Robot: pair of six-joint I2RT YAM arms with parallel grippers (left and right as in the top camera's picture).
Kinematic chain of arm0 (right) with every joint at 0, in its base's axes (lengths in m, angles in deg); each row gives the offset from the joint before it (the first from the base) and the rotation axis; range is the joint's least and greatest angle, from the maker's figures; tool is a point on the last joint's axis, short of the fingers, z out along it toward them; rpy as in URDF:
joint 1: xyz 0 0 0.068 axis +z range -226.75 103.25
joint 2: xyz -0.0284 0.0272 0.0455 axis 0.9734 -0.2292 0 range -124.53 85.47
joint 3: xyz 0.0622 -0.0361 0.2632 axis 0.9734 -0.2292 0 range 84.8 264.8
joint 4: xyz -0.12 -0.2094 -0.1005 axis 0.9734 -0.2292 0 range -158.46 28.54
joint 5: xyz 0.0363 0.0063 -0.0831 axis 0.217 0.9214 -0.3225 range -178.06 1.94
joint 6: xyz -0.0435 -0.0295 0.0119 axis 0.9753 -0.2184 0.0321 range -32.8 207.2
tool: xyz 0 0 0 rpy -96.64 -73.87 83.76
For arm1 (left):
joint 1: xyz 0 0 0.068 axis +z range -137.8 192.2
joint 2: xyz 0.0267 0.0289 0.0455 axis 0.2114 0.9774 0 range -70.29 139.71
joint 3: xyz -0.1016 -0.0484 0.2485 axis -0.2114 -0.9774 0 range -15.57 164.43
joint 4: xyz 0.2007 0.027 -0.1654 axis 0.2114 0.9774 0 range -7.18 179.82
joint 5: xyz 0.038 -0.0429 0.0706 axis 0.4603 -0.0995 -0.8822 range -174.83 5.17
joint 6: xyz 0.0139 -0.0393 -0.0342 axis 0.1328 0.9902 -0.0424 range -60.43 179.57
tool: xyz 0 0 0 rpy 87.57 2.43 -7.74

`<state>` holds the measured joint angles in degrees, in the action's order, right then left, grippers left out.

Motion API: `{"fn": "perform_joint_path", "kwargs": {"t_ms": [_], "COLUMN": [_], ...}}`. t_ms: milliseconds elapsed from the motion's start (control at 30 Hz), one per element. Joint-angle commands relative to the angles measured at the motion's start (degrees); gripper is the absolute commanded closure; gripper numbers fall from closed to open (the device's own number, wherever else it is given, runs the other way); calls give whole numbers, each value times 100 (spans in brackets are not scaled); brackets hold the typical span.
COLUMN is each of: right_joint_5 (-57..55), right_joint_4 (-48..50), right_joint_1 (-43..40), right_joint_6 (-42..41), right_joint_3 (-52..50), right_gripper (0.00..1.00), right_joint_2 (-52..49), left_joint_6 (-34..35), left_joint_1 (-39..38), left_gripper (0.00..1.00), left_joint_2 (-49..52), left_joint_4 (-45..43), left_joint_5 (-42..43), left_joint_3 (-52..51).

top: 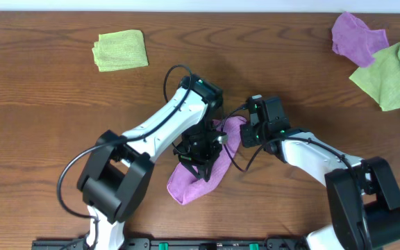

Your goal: Fold the cloth

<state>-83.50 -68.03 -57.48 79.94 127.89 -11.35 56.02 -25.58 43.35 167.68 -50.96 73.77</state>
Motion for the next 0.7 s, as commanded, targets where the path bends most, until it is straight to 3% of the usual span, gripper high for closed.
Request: {"fn": "perform_joint_path", "kwargs": {"t_ms": [0, 200, 267, 300, 333, 367, 667], "right_joint_5": [-179, -173, -85, -44, 11, 28, -7], "right_joint_4": [17, 103, 101, 92, 81, 81, 111], "right_joint_1": [-87, -374, -442, -459, -463, -463, -866], "right_joint_6": [-83, -81, -81, -79, -79, -79, 17], "right_joint_3": [-46, -46, -46, -46, -46, -46, 136], "right_gripper": [99, 99, 99, 99, 99, 99, 99], "right_joint_2": [-59, -59, -59, -59, -59, -59, -59], "left_joint_6": [144, 149, 588, 922, 1130, 1025, 1325], "left_joint_1": [22, -116, -208, -225, -238, -236, -164], "left_gripper": [76, 72, 66, 57, 42, 32, 22], "left_joint_2": [-501, -1134, -1257, -1270, -1268, -1263, -933], "left_joint_4": [28, -109, -192, -212, -269, -393, -2227], "left_joint_5": [85, 743, -24, -533, -905, -846, -275], "left_joint_3": [52, 52, 50, 50, 26, -46, -1335]}}
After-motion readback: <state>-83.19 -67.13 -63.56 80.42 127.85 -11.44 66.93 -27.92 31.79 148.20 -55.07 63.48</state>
